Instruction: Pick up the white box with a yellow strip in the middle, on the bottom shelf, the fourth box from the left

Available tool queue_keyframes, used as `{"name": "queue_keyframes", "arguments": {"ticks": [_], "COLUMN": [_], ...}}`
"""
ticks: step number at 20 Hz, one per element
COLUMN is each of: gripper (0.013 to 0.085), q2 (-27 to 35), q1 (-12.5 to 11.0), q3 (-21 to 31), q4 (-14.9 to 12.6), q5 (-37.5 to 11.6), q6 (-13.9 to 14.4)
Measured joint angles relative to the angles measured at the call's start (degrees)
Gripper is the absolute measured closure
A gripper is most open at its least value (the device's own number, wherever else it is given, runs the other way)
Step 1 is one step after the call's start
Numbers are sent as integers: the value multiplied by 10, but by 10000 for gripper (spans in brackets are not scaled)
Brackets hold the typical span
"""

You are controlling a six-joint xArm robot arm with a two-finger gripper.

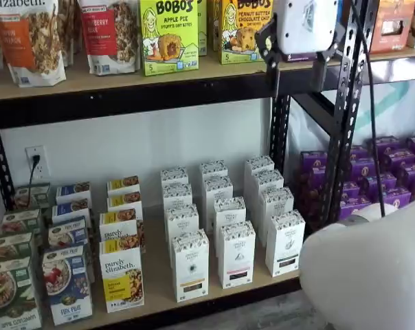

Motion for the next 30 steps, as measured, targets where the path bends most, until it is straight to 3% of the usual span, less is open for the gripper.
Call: {"name": "queue_keyframes", "arguments": {"ticks": [6, 17, 23, 30], "gripper": [130, 130, 130, 130], "q2": [2, 5, 38, 70], "q1": [30, 71, 84, 92], "q3": [41, 128, 153, 210], "q4": [-10, -37, -27, -11], "q5": [-50, -197, -224, -333], "q6": [28, 73, 87, 92]}}
